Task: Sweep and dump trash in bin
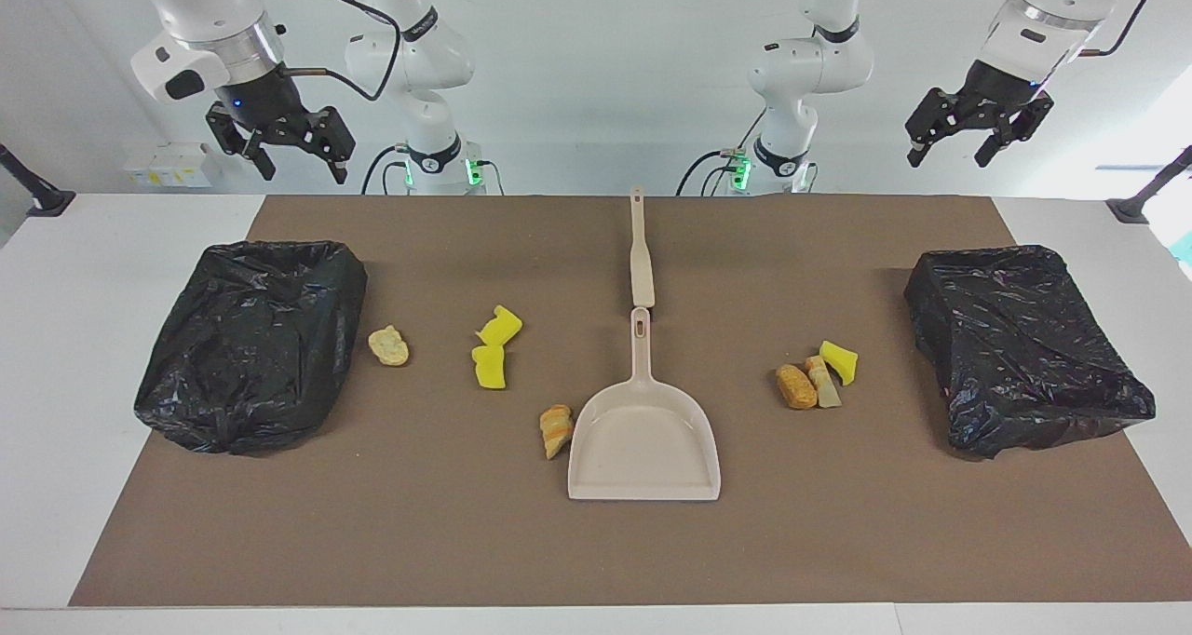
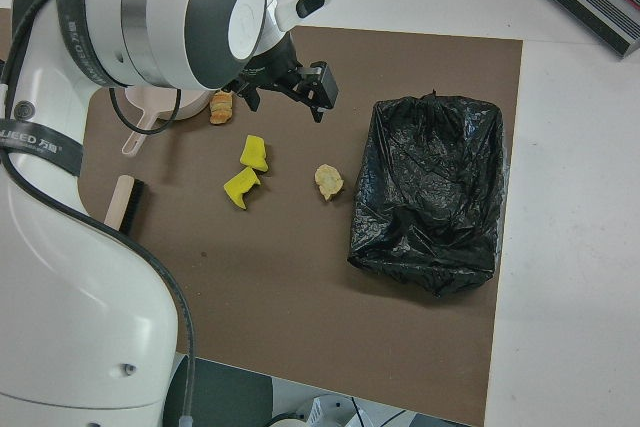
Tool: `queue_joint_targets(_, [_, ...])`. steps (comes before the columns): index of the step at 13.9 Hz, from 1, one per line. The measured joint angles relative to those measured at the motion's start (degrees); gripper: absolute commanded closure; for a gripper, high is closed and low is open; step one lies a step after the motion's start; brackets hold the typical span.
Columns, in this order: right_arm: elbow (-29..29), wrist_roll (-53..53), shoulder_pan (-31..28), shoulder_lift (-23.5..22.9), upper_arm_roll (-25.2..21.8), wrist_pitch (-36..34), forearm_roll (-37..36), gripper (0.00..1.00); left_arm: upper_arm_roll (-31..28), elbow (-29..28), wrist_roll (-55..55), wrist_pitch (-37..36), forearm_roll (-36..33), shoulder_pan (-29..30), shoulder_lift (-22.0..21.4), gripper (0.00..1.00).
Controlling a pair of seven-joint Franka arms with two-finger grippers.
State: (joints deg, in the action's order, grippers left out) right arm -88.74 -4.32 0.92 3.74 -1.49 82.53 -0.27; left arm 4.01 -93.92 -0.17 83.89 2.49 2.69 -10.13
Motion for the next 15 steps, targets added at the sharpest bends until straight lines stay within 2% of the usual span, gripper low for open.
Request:
queue_joint_targets(10, [-0.37,0.00,0.03,0.18,0.03,0.00,0.00,0.00,-0.81,-0.01,-0.02,-0.15,0.00,0.01,-0.01,0.00])
queue_joint_targets(15, [-4.71,0.10,0.54,1.59,0.23,3.20,0.15,0.00,-0.05,-0.01,-0.09,-1.48,0.01,-0.19,-0.04,0.00])
